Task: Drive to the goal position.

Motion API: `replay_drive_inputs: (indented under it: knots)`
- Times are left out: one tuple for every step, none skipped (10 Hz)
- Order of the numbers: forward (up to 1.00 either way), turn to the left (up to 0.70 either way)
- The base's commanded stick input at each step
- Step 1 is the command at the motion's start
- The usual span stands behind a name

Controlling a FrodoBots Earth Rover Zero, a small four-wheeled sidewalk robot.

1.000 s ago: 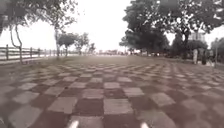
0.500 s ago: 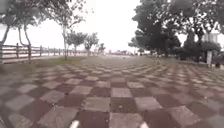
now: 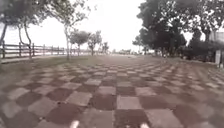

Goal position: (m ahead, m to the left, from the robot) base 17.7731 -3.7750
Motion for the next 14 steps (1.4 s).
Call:
replay_drive_inputs:
  knots:
    - [0.7,0.0]
    - [0.7,0.0]
    - [0.7,0.0]
    - [0.7,0.0]
    - [0.7,0.0]
    - [0.7,0.0]
    - [0.7,0.0]
    - [0.7,0.0]
    - [0.7,0.0]
    - [0.7,0.0]
    - [0.7,0.0]
    - [0.7,0.0]
    - [0.7,0.0]
    - [0.7,0.0]
